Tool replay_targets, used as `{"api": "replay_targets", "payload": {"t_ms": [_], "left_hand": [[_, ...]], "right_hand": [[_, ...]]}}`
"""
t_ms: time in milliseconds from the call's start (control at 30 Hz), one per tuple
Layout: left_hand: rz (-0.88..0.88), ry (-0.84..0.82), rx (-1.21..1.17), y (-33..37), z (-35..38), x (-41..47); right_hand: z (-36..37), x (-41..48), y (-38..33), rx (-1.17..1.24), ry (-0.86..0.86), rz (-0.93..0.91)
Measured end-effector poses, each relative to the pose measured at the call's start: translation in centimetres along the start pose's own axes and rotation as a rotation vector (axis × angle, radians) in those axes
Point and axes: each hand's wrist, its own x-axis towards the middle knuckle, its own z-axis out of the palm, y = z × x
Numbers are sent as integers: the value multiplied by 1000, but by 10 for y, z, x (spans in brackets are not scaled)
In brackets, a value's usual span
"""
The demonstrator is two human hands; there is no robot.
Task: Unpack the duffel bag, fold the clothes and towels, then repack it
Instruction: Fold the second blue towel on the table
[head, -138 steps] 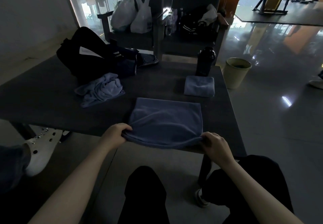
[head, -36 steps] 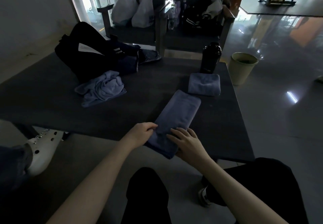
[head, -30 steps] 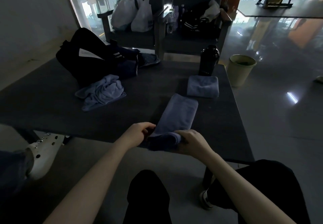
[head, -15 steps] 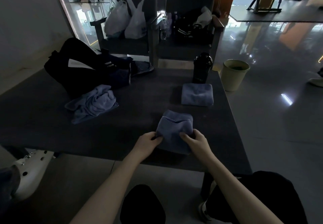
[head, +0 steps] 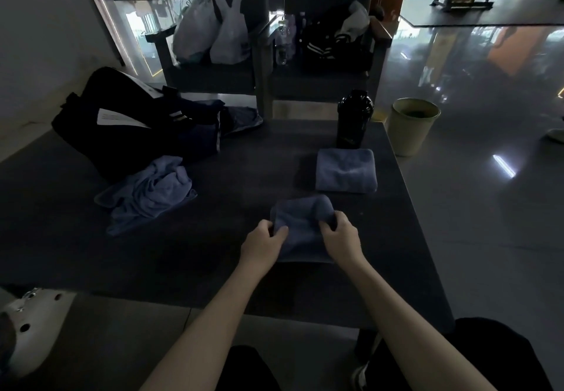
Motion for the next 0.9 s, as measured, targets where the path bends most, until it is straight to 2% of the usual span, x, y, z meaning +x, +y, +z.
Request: {"api": "replay_targets", "payload": {"t_ms": [100, 200, 300, 433, 500, 600, 700, 800, 900], "left_hand": [[-59, 11, 63, -2, 2, 4], [-23, 49, 87, -1, 5, 4], [78, 121, 97, -2, 8, -2], [200, 190, 140, -10, 9, -8], [258, 229, 196, -12, 12, -11], [377, 326, 460, -20, 19, -11], [472, 375, 595, -28, 24, -6], [373, 223, 645, -29, 23, -4], [229, 159, 667, -33, 23, -3]], "right_hand": [[4, 1, -4, -72, 36, 61], [10, -4, -9, -289, 182, -140], [16, -6, -8, -350, 243, -282], [18, -1, -4, -319, 174, -355], [18, 1, -3, -398, 163, -318], [17, 1, -3, -549, 161, -207], [18, -4, -4, -612, -8, -141], [20, -6, -2, -732, -65, -128], [18, -2, -10, -761, -149, -89]]}}
